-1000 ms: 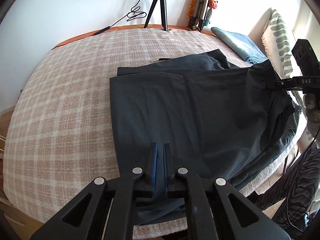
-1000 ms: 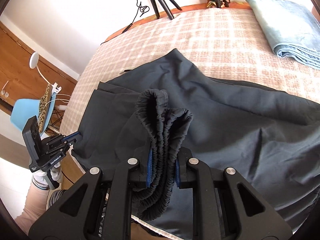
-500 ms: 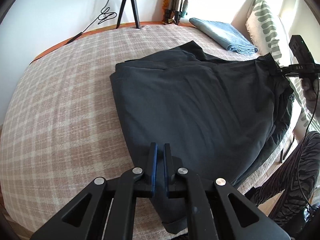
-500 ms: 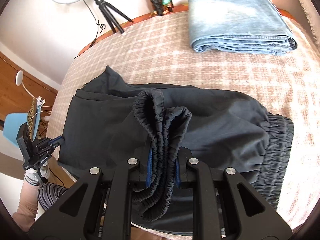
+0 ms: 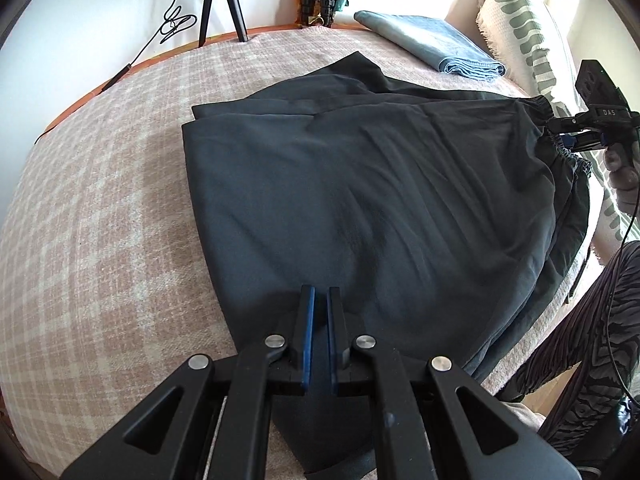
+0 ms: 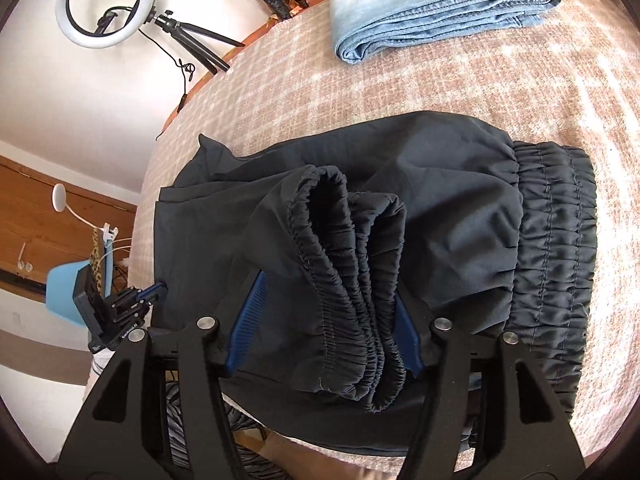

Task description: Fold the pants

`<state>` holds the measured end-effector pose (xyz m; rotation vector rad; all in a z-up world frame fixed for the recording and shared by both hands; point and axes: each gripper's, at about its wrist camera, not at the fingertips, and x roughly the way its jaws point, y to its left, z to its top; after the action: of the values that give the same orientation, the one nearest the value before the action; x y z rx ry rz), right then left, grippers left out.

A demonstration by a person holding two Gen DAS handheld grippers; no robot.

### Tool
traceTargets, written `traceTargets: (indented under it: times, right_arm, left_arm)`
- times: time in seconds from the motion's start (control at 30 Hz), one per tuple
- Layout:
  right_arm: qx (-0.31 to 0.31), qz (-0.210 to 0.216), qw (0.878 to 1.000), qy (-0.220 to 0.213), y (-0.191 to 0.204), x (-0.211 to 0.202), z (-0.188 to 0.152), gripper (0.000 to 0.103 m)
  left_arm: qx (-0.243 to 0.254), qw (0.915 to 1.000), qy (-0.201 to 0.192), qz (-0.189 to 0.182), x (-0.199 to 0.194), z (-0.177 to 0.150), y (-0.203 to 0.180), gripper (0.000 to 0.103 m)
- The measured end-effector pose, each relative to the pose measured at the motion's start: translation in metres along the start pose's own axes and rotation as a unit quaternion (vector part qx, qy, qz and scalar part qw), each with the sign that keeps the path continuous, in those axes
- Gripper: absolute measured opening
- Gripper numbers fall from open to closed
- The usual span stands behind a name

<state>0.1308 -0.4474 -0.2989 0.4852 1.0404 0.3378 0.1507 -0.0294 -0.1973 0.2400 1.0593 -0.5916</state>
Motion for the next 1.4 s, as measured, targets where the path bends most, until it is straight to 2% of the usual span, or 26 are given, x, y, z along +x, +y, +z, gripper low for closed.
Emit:
traceTargets:
  times: [0.07, 0.1, 0.13, 0.23, 0.33, 0.4, 0.5, 0.63, 0.73, 0.83, 0.9, 0.97, 1.03, 1.1, 1.17, 1.2, 1.23, 1.4]
  right_arm:
    - [-0.009, -0.022, 1.000, 0.003, 0.003, 0.003, -0.003, 0.037]
    - [-0.006, -0.028, 1.000, 0.007, 0.003, 0.004, -0.003, 0.021]
    - [-0.003, -0.028, 1.000, 0.007, 0.003, 0.003, -0.003, 0.020]
    - [-0.027, -0.057, 0.998, 0.022, 0.014, -0.003, -0.001, 0.017]
    - [-0.083, -0.131, 0.988, 0.023, 0.022, -0.019, 0.006, 0.017]
    - [-0.083, -0.167, 0.982, 0.011, 0.016, -0.028, 0.012, 0.017]
    - [-0.067, -0.153, 0.986, 0.016, 0.006, -0.026, 0.016, 0.017]
    - [-0.076, -0.175, 0.982, 0.019, 0.003, -0.017, 0.011, 0.018]
    - [-0.050, -0.157, 0.986, 0.015, -0.005, -0.020, 0.010, 0.019]
    - [-0.045, -0.142, 0.989, 0.010, -0.006, -0.026, 0.007, 0.021]
    - [-0.047, -0.141, 0.989, 0.007, -0.003, -0.026, 0.003, 0.021]
    - [-0.042, -0.136, 0.990, 0.007, -0.003, -0.026, 0.000, 0.024]
    - [-0.043, -0.131, 0.991, 0.002, -0.002, -0.026, -0.003, 0.041]
    - [-0.048, -0.131, 0.990, -0.002, -0.001, -0.024, -0.007, 0.041]
    - [-0.052, -0.131, 0.990, -0.003, 0.000, -0.023, -0.010, 0.036]
    - [-0.053, -0.135, 0.989, -0.004, 0.000, -0.024, -0.011, 0.024]
    - [-0.051, -0.136, 0.989, -0.003, -0.001, -0.024, -0.011, 0.021]
    - [-0.051, -0.138, 0.989, -0.012, -0.003, -0.036, -0.010, 0.018]
  left_arm:
    - [-0.001, 1.0000, -0.001, -0.001, 0.000, 0.000, 0.000, 0.003]
    - [-0.001, 1.0000, -0.001, -0.001, 0.000, 0.000, 0.000, 0.003]
    - [-0.001, 1.0000, -0.001, -0.001, 0.000, 0.000, 0.000, 0.003]
    - [0.000, 1.0000, -0.002, 0.000, -0.001, -0.001, 0.000, 0.003]
    - [0.002, 0.9999, -0.008, 0.008, -0.007, -0.002, 0.001, 0.003]
    - [0.002, 0.9999, -0.008, 0.011, -0.009, -0.004, 0.004, 0.003]
    - [-0.003, 0.9999, -0.003, 0.011, -0.009, -0.007, 0.008, 0.003]
    - [0.001, 1.0000, -0.003, 0.008, -0.013, -0.009, 0.006, 0.003]
    - [0.028, 0.9996, 0.005, -0.005, -0.020, -0.008, -0.002, 0.003]
    - [0.063, 0.9978, 0.023, 0.002, -0.028, -0.002, -0.006, 0.003]
    - [0.064, 0.9975, 0.027, 0.006, -0.037, 0.007, -0.003, 0.003]
    - [0.063, 0.9975, 0.029, 0.011, -0.049, 0.017, 0.001, 0.003]
    - [0.070, 0.9971, 0.023, 0.016, -0.060, 0.026, -0.001, 0.003]
    - [0.068, 0.9975, 0.018, 0.010, -0.065, 0.033, -0.002, 0.003]
    - [0.069, 0.9975, 0.014, 0.006, -0.064, 0.037, -0.008, 0.003]
    - [0.071, 0.9974, 0.013, 0.001, -0.062, 0.036, -0.013, 0.003]
    - [0.071, 0.9973, 0.014, -0.007, -0.058, 0.034, -0.018, 0.003]
    - [0.074, 0.9966, 0.005, -0.035, -0.031, 0.016, -0.053, 0.003]
